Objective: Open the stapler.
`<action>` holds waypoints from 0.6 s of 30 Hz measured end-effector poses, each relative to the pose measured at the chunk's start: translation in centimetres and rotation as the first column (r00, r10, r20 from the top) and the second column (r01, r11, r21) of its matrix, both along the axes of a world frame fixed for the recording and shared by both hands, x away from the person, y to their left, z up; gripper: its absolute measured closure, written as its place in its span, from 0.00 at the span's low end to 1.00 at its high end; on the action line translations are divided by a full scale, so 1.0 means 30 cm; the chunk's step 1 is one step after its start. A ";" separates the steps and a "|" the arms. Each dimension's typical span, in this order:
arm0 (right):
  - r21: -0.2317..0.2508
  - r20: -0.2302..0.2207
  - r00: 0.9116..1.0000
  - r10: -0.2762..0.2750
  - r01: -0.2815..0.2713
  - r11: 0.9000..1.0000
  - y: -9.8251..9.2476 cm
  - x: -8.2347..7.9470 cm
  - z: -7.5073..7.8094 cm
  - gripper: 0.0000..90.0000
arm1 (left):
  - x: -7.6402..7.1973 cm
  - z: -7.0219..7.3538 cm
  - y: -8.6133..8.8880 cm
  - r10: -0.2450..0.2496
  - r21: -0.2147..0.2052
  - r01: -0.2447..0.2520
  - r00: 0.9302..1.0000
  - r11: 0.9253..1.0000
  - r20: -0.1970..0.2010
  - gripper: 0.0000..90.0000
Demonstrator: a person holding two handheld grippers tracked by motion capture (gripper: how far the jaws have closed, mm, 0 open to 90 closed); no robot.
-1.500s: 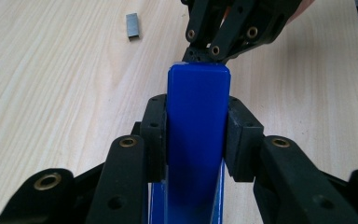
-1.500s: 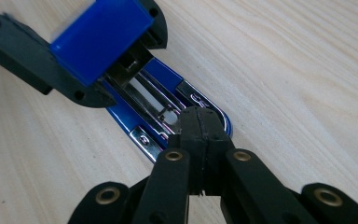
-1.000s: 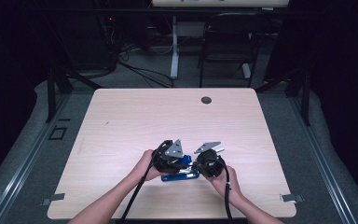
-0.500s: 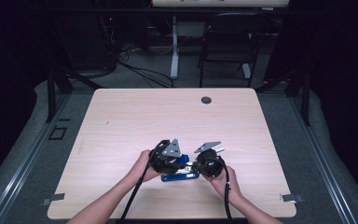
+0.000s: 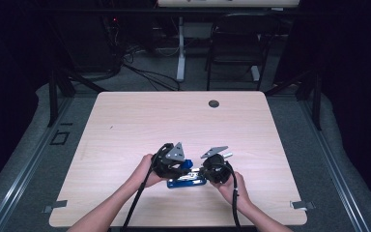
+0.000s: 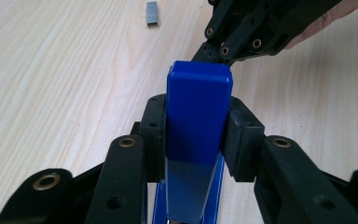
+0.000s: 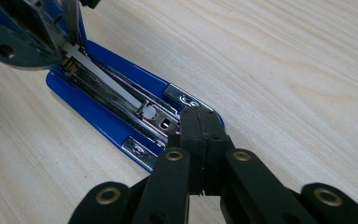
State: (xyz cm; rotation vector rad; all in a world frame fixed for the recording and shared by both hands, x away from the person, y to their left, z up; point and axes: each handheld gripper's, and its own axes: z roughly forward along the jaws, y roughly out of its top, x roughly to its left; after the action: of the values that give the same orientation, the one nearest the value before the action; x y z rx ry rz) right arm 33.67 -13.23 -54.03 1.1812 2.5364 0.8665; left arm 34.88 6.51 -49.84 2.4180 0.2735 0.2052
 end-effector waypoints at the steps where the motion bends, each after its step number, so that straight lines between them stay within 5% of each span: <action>1: -0.003 -0.004 1.000 0.000 -0.001 1.000 0.000 0.000 0.001 1.00 | -0.002 0.000 -0.002 0.002 0.001 -0.002 1.000 1.000 0.002 0.73; 18: -0.020 -0.058 0.998 0.019 -0.020 1.000 0.009 0.028 0.012 1.00 | -0.002 0.017 0.010 -0.001 0.029 0.002 1.000 1.000 -0.009 0.73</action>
State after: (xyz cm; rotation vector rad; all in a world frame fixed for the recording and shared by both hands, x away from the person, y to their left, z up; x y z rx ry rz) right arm 34.50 -12.97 -53.67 1.1948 2.6004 0.8205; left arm 34.84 6.81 -49.33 2.4482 0.2745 0.1992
